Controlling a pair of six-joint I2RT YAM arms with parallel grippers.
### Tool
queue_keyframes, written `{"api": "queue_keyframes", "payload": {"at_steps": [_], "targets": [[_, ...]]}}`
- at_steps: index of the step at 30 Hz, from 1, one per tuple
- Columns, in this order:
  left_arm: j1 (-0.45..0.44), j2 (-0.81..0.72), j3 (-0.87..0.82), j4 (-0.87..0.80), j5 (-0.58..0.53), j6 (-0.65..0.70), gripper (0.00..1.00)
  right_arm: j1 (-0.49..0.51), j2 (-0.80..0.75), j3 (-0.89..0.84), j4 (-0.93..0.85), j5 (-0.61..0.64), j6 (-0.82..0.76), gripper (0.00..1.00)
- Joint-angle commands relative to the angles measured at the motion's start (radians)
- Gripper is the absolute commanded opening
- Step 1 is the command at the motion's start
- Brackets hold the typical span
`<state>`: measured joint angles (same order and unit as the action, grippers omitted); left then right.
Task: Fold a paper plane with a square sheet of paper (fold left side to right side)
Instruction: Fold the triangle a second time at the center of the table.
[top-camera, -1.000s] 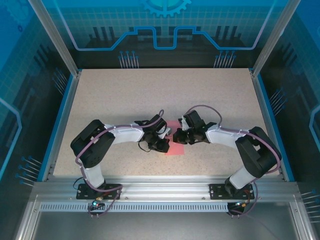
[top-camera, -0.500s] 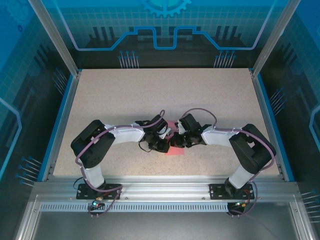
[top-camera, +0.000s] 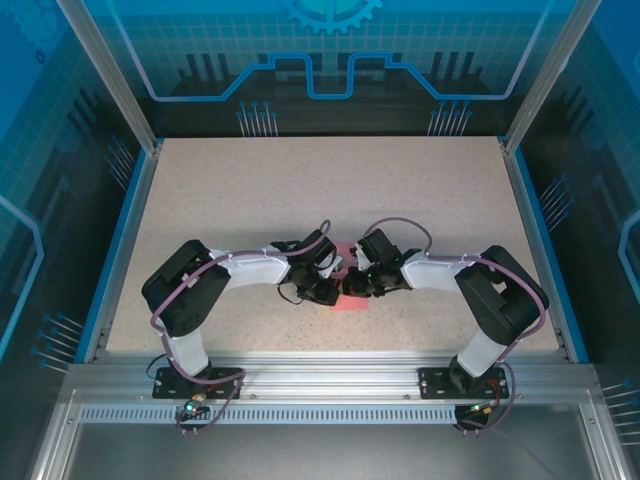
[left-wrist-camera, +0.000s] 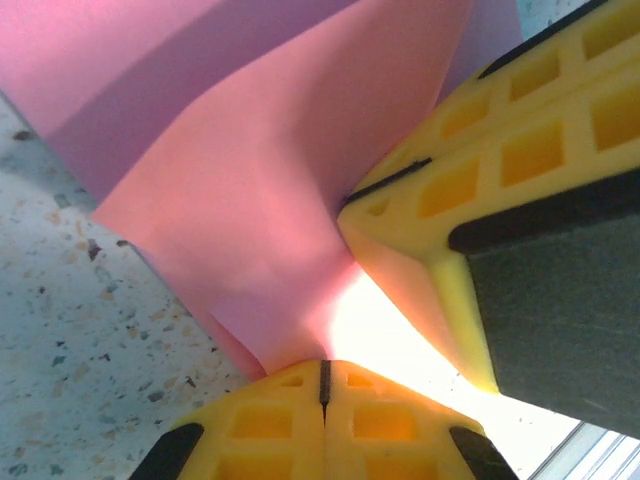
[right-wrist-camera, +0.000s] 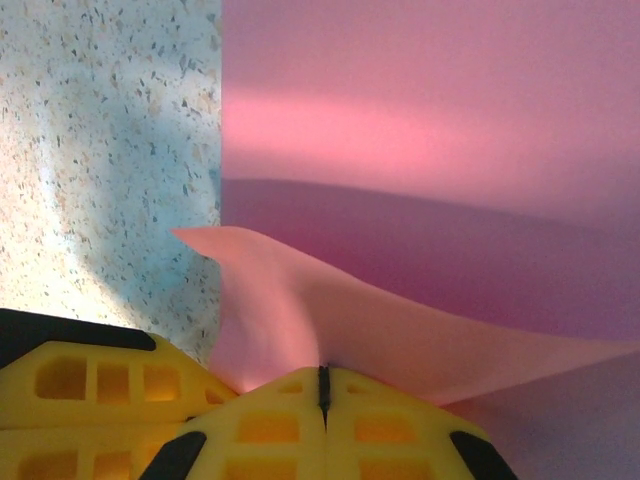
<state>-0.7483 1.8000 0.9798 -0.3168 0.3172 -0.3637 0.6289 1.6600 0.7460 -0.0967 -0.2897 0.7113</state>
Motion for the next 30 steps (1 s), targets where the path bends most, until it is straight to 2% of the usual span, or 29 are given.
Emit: {"api": "queue_keyframes", "payload": {"at_steps": [1,30], "targets": [[-0.008,0.028,-0.004,-0.074,-0.043,0.018,0.03,-0.016,0.001,-0.02,-0.058,0.059,-0.033,0.0],[-0.013,0.025,-0.013,-0.075,-0.05,0.028,0.03,-0.198,0.043,0.036,-0.082,0.014,-0.138,0.01]]}}
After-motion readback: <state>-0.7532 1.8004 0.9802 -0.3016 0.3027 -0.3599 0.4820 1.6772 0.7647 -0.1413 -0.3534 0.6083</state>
